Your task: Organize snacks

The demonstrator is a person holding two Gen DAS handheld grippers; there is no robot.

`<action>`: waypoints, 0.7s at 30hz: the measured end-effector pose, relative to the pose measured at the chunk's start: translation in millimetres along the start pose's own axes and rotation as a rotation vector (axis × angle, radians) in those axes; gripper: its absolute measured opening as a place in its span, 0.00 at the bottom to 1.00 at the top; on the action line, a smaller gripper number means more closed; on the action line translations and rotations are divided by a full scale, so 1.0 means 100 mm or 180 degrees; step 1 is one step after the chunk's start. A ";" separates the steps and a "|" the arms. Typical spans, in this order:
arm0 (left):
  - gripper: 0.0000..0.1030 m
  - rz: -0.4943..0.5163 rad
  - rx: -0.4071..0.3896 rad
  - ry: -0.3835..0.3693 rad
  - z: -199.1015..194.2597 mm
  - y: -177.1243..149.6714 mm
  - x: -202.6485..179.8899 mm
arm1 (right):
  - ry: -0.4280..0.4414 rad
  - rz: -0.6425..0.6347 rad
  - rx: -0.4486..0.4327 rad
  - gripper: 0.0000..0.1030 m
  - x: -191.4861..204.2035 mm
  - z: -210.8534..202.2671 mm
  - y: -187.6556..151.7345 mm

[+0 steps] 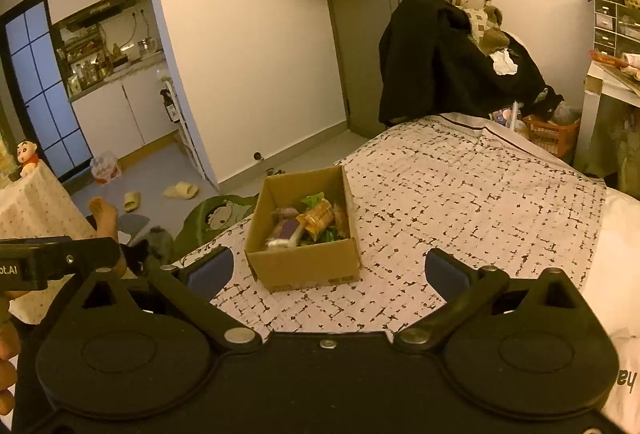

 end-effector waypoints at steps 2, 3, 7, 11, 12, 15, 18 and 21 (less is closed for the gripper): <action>1.00 0.0005 0.0001 0.0002 0.00 0.01 -0.02 | -0.0004 0.0007 0.0007 1.00 -0.01 0.01 0.00; 1.00 0.0015 0.0000 0.0000 0.00 0.00 -0.02 | -0.0004 0.0013 0.0012 1.00 -0.01 0.01 -0.01; 1.00 0.0037 0.0014 0.0013 0.00 -0.01 -0.02 | -0.0003 0.0016 0.0033 1.00 -0.02 0.02 -0.03; 1.00 0.0032 0.0020 0.0026 0.01 -0.03 -0.02 | -0.0008 0.0018 0.0046 1.00 -0.01 0.03 -0.04; 1.00 0.0041 0.0021 0.0034 0.01 -0.03 -0.02 | -0.0007 0.0016 0.0046 1.00 -0.02 0.03 -0.04; 1.00 0.0033 0.0023 0.0041 0.02 -0.05 -0.01 | -0.0007 0.0010 0.0049 1.00 -0.02 0.04 -0.04; 1.00 0.0030 0.0022 0.0046 0.03 -0.06 -0.01 | -0.0002 0.0011 0.0048 1.00 -0.02 0.04 -0.04; 1.00 0.0043 0.0031 0.0062 0.03 -0.06 -0.01 | -0.0004 0.0000 0.0044 1.00 -0.02 0.04 -0.05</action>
Point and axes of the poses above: each gripper's, at about its wrist camera, not at the fingertips, and z roughly the way its jaws point, x to its left, y to its top, the point moved 8 cm from there along z, roughly the way its jaws point, and after that the axes turned 11 degrees about -y, right-handed, at the moved point
